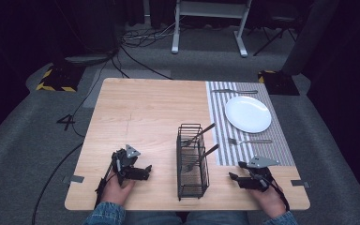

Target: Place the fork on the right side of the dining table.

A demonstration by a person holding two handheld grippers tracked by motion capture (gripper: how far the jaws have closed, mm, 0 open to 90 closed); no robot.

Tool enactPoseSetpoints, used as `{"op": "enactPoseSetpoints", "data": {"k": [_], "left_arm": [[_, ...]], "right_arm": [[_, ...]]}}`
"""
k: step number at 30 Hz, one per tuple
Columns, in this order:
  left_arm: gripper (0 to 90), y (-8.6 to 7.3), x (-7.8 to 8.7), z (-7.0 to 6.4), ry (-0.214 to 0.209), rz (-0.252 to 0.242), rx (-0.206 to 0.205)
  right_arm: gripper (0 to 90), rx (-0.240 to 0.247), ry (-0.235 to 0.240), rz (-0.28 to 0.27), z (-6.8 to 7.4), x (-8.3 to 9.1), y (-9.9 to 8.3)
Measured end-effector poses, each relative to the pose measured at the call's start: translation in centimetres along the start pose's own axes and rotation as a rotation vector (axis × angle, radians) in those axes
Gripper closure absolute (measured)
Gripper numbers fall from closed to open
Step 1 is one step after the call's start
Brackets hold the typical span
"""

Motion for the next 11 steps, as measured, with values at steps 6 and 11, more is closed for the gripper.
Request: {"op": "enactPoseSetpoints", "data": {"k": [6,11], "left_arm": [[0.4,0.00,0.00,0.00,0.000,0.000,0.000],[0.4,0.00,0.00,0.00,0.000,0.000,0.000]], "right_arm": [[18.1,-0.003,-0.006,0.021,-0.02,-0.19,0.01],[14.9,-0.005,-0.011,0.026,0.10,-0.24,-0.01]]}}
Point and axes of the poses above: each handheld gripper's, and its own axes: x roughly backward along the jaws, y roughly out of its top, z roughly to its left, the point moved 3 cm from there along -x, roughly forward along the jaws, and after that the axes turned 6 degrees about -x, right-handed, at the moved point
